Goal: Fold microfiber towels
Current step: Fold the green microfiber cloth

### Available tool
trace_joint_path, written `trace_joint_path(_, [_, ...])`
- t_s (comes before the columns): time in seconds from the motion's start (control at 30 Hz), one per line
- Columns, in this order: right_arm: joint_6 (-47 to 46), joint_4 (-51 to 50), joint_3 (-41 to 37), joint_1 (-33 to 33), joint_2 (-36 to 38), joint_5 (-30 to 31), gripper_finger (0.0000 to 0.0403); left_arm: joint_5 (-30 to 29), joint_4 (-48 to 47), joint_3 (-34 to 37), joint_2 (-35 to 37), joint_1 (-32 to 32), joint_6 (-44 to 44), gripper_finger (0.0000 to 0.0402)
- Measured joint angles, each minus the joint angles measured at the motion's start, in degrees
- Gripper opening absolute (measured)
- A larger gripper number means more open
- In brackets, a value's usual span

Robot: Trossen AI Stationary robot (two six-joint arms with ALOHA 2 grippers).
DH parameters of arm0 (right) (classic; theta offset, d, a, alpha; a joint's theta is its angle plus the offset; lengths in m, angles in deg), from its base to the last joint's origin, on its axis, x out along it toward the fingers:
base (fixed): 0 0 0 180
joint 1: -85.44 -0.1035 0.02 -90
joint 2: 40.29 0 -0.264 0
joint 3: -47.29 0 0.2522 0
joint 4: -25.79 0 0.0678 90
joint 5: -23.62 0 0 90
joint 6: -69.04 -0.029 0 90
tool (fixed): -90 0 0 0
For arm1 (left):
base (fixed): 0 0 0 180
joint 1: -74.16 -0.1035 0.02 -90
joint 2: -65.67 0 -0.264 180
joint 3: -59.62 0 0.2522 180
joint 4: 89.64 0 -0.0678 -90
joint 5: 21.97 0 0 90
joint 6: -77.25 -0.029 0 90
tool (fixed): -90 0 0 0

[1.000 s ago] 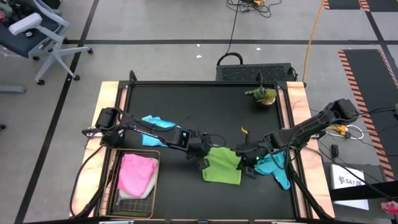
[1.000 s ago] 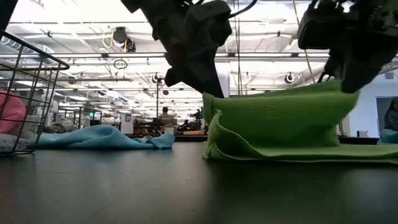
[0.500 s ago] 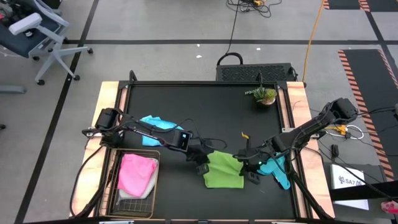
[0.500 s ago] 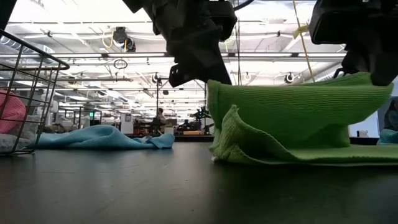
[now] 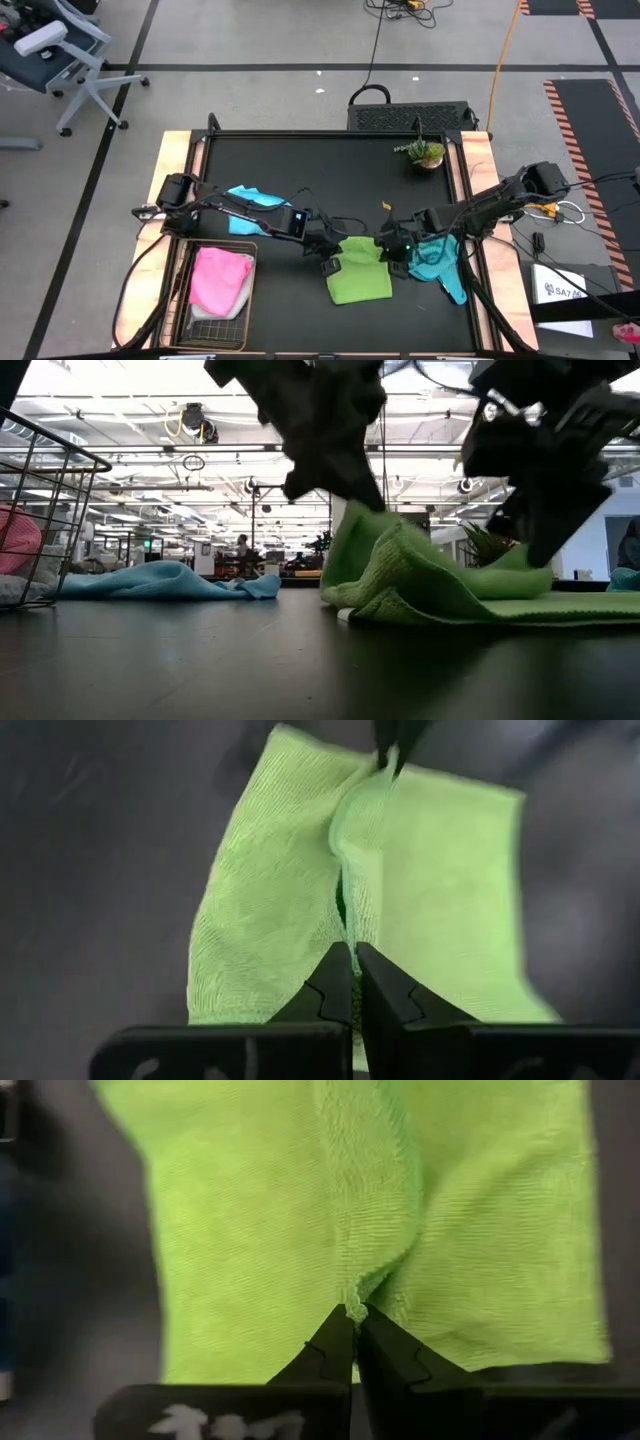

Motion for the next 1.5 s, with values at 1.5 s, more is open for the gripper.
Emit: trace_joint_path(1.5, [37.6, -2.2, 8.4, 48.8, 0.7, -3.4, 0.0000, -1.1, 4.6, 0.0, -0.1, -32.7, -22.4, 0.0003])
